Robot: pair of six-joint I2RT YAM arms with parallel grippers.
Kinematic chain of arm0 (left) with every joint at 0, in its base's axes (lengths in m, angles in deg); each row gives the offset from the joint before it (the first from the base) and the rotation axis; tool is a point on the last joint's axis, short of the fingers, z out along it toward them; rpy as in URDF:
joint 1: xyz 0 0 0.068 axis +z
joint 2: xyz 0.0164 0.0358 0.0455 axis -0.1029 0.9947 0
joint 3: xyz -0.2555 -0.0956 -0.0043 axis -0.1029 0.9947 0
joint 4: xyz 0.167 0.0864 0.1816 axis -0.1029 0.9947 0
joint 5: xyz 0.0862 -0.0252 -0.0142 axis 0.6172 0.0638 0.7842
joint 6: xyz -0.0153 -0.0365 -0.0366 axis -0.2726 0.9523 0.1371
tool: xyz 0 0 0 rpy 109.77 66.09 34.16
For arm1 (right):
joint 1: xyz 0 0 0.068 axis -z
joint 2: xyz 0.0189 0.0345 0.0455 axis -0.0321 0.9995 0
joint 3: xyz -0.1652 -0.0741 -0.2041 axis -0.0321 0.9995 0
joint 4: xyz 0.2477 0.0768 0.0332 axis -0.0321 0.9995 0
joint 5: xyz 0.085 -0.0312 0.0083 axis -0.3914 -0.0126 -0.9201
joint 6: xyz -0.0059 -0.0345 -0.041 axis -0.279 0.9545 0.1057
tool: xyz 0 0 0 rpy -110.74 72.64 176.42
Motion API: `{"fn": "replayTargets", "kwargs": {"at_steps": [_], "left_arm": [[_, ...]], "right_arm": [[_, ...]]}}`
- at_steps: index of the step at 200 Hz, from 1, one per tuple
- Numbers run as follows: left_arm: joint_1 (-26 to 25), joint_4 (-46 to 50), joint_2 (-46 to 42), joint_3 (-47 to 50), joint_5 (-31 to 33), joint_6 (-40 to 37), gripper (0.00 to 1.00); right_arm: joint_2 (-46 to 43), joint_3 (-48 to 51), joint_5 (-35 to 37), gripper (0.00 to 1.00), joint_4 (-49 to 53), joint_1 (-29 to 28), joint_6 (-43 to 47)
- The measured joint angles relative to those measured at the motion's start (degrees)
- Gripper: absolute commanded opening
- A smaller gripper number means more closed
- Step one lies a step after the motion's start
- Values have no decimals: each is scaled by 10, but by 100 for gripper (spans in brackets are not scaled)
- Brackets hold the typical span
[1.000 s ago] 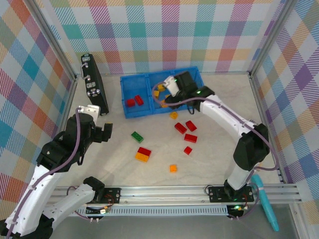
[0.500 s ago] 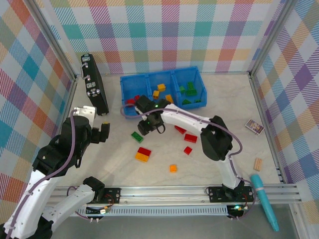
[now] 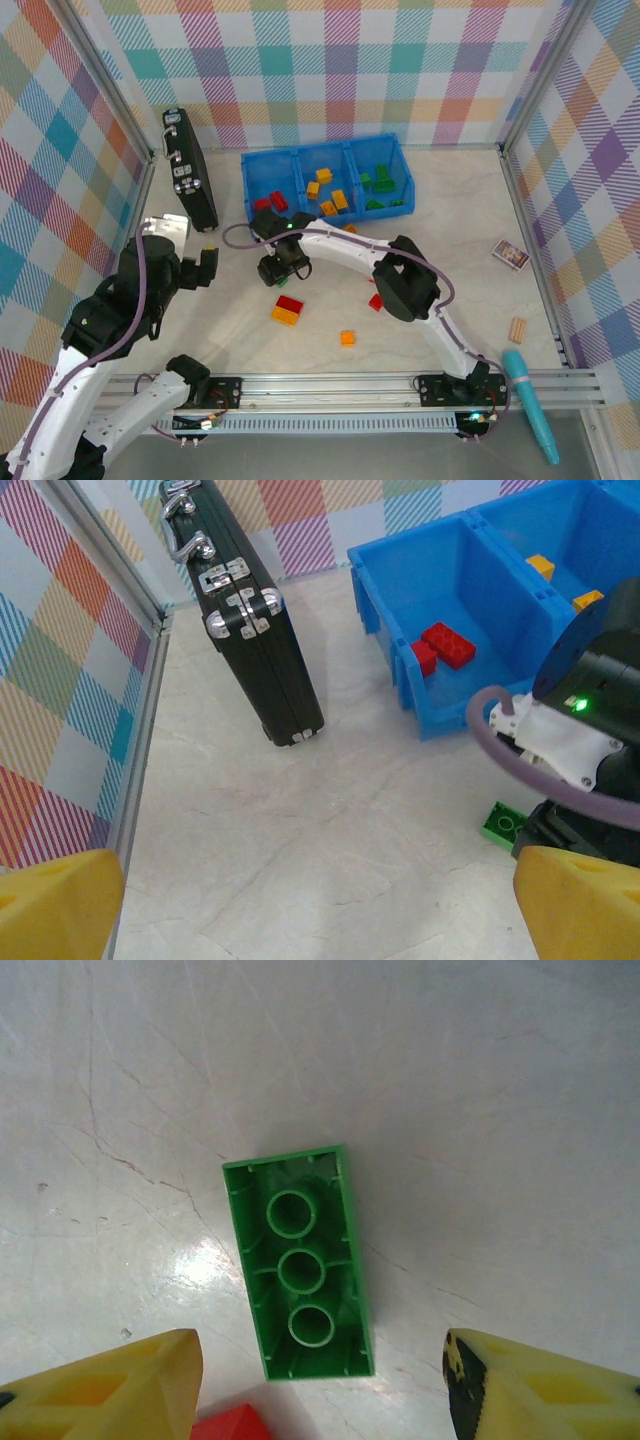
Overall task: Sort the legos into containers by color
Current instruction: Pick up the lego from the center of the table.
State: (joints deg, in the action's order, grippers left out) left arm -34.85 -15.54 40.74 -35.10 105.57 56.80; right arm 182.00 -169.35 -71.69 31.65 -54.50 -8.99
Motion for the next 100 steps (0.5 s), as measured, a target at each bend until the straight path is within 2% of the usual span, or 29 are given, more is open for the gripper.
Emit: {"fn": "replayTargets", "kwargs": {"at_steps": [49,73,88,100], "left_arm": [[0,0,-1,0,-2,-4,100],[0,0,-1,0,-2,-4,100],[0,0,-1,0,-3,-4,100],[0,0,-1,0,-4,-4,100]], "right_arm": [[28,-15,-3,68,-2,-4,4],[33,-15,-2,65,-2,-4,6],[36,-15,0,57,-2,-4,8],[39,-15,3,42,-2,-4,7]]}}
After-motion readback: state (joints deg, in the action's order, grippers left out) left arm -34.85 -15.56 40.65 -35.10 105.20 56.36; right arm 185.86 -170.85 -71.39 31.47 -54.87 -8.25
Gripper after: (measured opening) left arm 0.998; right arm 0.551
